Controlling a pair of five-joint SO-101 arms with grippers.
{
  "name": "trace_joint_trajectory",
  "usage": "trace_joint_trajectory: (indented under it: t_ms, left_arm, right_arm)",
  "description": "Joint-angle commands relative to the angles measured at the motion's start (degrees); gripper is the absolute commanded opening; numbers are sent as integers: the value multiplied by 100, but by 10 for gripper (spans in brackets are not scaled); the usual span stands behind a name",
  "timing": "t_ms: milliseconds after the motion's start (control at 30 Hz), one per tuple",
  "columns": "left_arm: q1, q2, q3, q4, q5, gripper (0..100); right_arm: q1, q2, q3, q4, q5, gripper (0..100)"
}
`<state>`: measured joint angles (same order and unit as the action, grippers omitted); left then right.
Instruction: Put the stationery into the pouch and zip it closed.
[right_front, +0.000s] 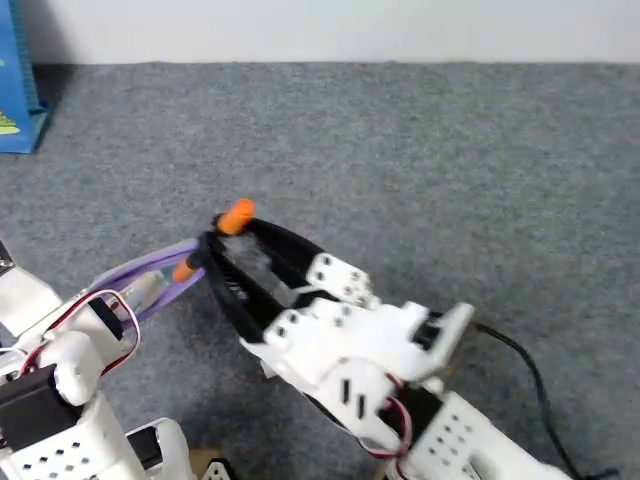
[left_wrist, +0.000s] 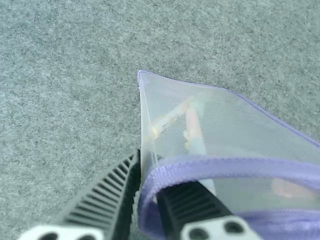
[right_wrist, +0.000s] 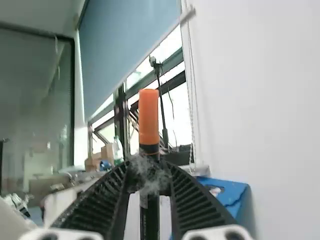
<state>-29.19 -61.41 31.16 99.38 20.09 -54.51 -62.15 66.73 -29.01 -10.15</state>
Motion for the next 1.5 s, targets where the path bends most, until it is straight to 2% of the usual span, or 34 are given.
trace_joint_trajectory:
  t_ms: [0, 367, 533, 733, 833, 1000, 1233, 1467]
  left_arm:
    - [-53, 18, 31, 97, 53, 11]
    - [-53, 18, 31, 97, 53, 11]
    - [-53, 18, 31, 97, 53, 11]
    - [-53, 18, 31, 97, 53, 11]
    - [-53, 18, 31, 97, 53, 11]
    - [-53, 18, 31, 97, 53, 11]
    - [-53, 18, 110, 97, 53, 11]
    - [-53, 18, 101, 97, 53, 11]
  right_arm:
    - [-13, 725, -44, -629, 308, 8]
    - [-462, 2396, -18, -1516, 1670, 8]
    - [-470, 2712, -18, -866, 2330, 21]
    - [-585, 2668, -18, -242, 2699, 253]
    - [-585, 2308, -18, -4, 2743, 277]
    - [-497, 980, -18, 1578, 2725, 277]
    - [382, -1244, -26, 4769, 2418, 277]
    - [954, -1982, -26, 7530, 2347, 277]
